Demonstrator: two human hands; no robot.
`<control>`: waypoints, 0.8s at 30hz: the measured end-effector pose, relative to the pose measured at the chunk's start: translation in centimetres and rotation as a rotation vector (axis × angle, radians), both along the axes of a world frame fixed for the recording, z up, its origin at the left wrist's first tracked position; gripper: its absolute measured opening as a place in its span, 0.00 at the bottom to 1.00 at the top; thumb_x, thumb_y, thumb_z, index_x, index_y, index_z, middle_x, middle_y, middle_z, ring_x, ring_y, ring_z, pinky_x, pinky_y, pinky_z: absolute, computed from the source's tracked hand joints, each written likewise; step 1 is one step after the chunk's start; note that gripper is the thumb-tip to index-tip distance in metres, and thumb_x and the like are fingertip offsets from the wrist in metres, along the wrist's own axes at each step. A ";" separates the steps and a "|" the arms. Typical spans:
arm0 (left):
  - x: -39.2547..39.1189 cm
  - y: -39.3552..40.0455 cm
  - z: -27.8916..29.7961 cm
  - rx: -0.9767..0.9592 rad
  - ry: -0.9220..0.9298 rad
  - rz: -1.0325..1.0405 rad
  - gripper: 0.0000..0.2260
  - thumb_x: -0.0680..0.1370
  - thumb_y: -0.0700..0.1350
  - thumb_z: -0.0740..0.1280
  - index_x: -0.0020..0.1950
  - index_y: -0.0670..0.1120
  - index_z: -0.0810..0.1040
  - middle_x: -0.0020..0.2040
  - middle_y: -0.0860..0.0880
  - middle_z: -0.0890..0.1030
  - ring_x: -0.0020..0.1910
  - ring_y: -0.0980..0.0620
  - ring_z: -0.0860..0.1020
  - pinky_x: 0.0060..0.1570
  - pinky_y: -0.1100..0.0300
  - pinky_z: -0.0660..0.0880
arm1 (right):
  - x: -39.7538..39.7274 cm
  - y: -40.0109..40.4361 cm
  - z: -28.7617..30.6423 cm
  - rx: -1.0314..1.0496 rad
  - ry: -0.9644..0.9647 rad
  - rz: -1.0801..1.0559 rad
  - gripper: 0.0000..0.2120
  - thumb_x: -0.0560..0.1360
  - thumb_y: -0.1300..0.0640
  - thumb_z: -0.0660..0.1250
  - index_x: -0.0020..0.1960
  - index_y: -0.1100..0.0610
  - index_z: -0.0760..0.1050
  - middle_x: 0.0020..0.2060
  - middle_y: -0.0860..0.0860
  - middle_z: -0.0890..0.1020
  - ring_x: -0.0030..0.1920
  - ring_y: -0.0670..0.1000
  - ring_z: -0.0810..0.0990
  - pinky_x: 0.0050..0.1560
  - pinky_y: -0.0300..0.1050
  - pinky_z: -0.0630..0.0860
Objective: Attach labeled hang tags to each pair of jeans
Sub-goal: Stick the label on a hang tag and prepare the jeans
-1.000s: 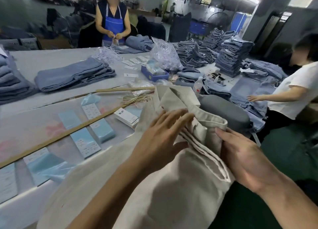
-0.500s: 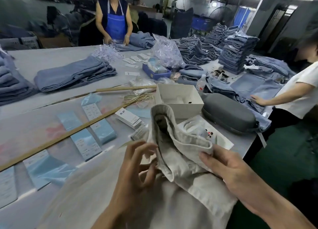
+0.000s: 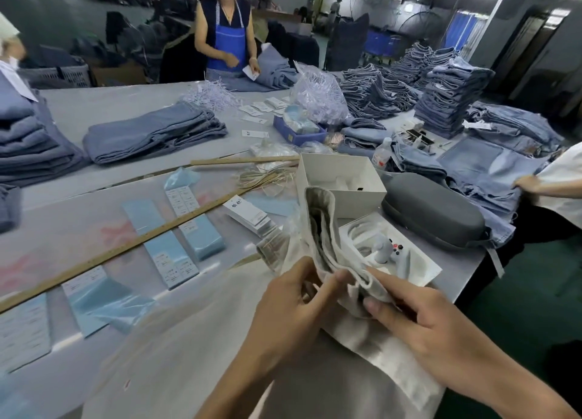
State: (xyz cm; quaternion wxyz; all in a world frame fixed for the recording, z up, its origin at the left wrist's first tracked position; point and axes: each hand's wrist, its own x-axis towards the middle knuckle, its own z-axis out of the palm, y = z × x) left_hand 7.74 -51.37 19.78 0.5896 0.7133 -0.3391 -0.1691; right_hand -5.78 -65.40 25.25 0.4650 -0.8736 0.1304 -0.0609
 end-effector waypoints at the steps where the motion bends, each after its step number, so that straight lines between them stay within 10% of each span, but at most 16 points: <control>1: 0.0 -0.1 0.2 -0.048 0.134 -0.035 0.18 0.72 0.66 0.68 0.44 0.51 0.80 0.39 0.54 0.83 0.38 0.52 0.80 0.40 0.50 0.77 | -0.1 0.0 0.0 0.046 -0.016 -0.003 0.19 0.79 0.51 0.65 0.69 0.42 0.76 0.61 0.38 0.82 0.66 0.40 0.77 0.68 0.38 0.70; 8: 0.3 1.2 -0.1 -0.332 0.801 -0.053 0.13 0.67 0.36 0.67 0.49 0.36 0.84 0.46 0.32 0.84 0.40 0.41 0.83 0.40 0.54 0.80 | -0.3 -1.0 0.2 0.957 -0.344 -0.417 0.13 0.76 0.57 0.65 0.57 0.56 0.84 0.59 0.58 0.84 0.60 0.57 0.83 0.55 0.50 0.81; 15: -0.1 2.0 -0.7 -0.329 0.753 0.072 0.18 0.70 0.32 0.67 0.57 0.46 0.81 0.48 0.38 0.85 0.41 0.41 0.83 0.36 0.55 0.80 | 0.1 -1.1 0.0 1.014 -0.341 -0.542 0.18 0.76 0.56 0.66 0.64 0.59 0.79 0.60 0.59 0.83 0.60 0.58 0.83 0.54 0.54 0.81; 19: 1.9 1.4 1.2 -0.300 0.345 0.250 0.29 0.69 0.39 0.70 0.65 0.63 0.70 0.61 0.47 0.79 0.55 0.51 0.81 0.44 0.61 0.80 | 0.1 0.1 0.1 0.851 -0.331 -0.396 0.12 0.75 0.56 0.66 0.55 0.54 0.85 0.58 0.58 0.84 0.59 0.55 0.84 0.52 0.43 0.81; 24: 4.1 0.4 3.9 -0.086 -0.800 0.227 0.18 0.77 0.46 0.71 0.66 0.51 0.74 0.67 0.48 0.73 0.67 0.49 0.71 0.65 0.51 0.71 | 0.0 1.1 0.5 0.819 -0.330 -0.272 0.17 0.77 0.57 0.62 0.63 0.52 0.81 0.62 0.57 0.83 0.63 0.54 0.82 0.55 0.43 0.80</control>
